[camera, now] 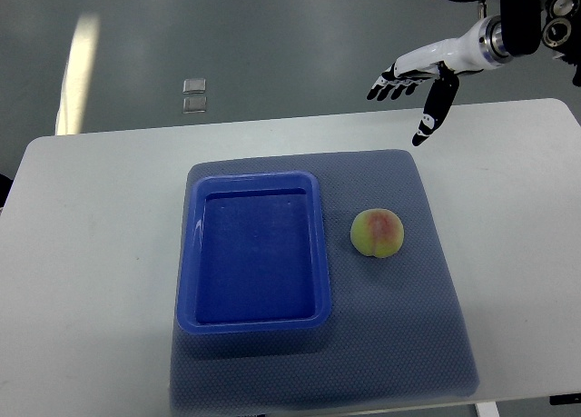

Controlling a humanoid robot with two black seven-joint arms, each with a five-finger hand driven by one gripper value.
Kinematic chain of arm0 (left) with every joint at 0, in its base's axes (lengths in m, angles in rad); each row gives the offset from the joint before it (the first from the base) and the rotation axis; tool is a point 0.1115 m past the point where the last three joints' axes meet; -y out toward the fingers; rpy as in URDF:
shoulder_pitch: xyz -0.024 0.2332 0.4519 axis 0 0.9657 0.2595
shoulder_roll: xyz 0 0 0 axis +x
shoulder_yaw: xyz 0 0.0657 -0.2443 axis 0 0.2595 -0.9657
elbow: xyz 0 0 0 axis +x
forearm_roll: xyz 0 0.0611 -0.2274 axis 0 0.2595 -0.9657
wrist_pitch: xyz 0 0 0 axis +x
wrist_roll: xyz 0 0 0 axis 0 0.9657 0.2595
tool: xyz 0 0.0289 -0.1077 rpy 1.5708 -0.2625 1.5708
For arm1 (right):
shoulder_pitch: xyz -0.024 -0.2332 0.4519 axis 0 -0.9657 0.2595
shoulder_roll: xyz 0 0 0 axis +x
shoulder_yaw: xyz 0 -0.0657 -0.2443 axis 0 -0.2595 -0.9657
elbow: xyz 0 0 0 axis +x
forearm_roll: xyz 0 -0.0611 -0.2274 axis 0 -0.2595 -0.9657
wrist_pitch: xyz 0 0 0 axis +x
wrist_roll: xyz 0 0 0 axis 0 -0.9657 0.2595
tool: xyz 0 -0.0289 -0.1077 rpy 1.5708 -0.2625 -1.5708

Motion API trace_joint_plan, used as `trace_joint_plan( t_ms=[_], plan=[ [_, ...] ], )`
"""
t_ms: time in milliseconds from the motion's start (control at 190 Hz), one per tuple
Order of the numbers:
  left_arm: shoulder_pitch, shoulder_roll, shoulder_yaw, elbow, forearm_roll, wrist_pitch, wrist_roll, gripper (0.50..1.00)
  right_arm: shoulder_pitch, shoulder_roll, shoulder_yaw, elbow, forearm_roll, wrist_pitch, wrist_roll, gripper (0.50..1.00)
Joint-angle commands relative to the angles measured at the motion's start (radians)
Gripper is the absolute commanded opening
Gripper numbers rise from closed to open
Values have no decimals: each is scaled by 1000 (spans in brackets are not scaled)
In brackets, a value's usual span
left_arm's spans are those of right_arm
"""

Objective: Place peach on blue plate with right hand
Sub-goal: 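Move the right hand over the mat toward the peach beside the tray, then lower the right hand onto the peach and close fingers around it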

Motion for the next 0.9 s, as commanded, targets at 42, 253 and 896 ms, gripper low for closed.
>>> trace_joint_plan(
  t_ms=[42, 253, 896],
  plan=[
    [0, 0, 0, -3, 0, 0, 0, 1000, -13, 4, -28, 12, 1, 0, -8, 930],
    [0, 0, 0, -3, 0, 0, 0, 1000, -122, -7, -16, 31, 13, 0, -7, 930],
    [0, 0, 0, 0, -2, 0, 0, 1000, -379, 7, 136, 90, 42, -142, 35, 928]
  ],
)
